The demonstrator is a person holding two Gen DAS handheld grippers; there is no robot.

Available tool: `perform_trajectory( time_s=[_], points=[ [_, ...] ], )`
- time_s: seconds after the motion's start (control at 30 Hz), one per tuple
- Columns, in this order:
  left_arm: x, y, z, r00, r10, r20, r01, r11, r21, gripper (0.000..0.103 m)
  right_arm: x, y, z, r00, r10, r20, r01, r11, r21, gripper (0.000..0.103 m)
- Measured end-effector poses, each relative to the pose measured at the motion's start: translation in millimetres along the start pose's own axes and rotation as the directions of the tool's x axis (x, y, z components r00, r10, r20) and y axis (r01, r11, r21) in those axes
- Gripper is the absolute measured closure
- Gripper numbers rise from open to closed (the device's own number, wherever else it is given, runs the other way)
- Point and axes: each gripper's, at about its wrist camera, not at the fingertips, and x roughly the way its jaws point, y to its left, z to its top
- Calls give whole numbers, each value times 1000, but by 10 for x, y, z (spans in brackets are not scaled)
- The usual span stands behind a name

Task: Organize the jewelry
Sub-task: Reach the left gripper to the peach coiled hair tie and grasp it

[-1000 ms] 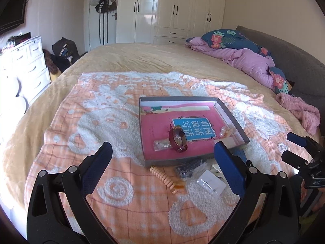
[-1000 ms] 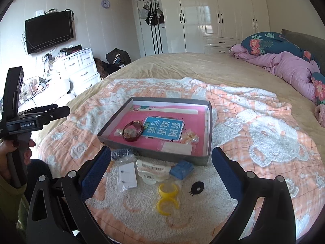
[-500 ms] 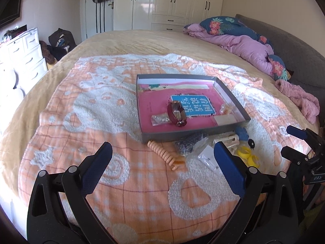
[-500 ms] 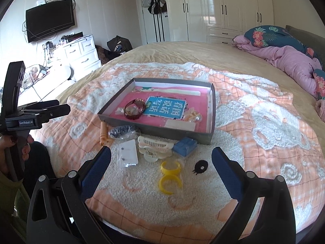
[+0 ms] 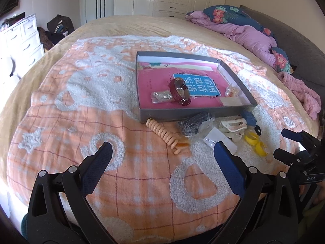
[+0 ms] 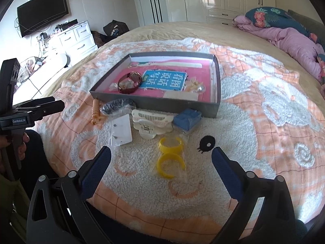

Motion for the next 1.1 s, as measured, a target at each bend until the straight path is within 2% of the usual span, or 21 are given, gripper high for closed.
perform_trajectory(
  time_s=[0.27, 0.3, 0.37, 0.43, 0.47, 0.5, 0.53, 0.7, 0.8, 0.93, 1.1],
  points=[
    [201, 107, -22, 999, -30, -25, 28, 998, -59, 9, 205, 10, -62, 999, 4, -52, -4, 1000, -8, 4],
    [232, 125, -23, 999, -42, -30, 40, 997, -72, 12, 220, 15, -68, 998, 2, -55, -2, 1000, -12, 4],
    [299, 158, -25, 996, -81, -40, 77, 992, -105, 25, 241, 14, -75, 998, -2, -58, 1, 1000, -16, 4],
    [397, 194, -26, 991, -121, -57, 111, 983, -148, 45, 266, 10, -80, 998, -4, -62, 3, 1000, -14, 4],
    [437, 202, -28, 989, -136, -65, 123, 978, -166, 50, 282, 7, -80, 998, -8, -64, 7, 1000, -12, 4],
    [482, 211, -29, 986, -151, -72, 135, 974, -183, 60, 303, -1, -80, 998, -11, -68, 10, 1000, -9, 4],
    [535, 224, -27, 983, -167, -80, 148, 968, -203, 63, 318, -8, -81, 997, -12, -71, 12, 1000, -6, 4],
    [707, 283, 13, 971, -221, -95, 187, 943, -276, 63, 398, -36, -78, 997, -17, -81, 17, 1000, 0, 4],
    [803, 279, 53, 971, -217, -104, 180, 942, -284, 64, 428, -35, -73, 996, -17, -82, 17, 1000, -2, 4],
    [910, 276, 98, 977, -175, -119, 137, 953, -272, 79, 459, -37, -76, 996, -16, -84, 15, 1000, -3, 4],
    [1002, 245, 122, 983, -132, -129, 100, 969, -228, 81, 513, -44, -75, 996, -19, -91, 18, 1000, -2, 4]
  ],
)
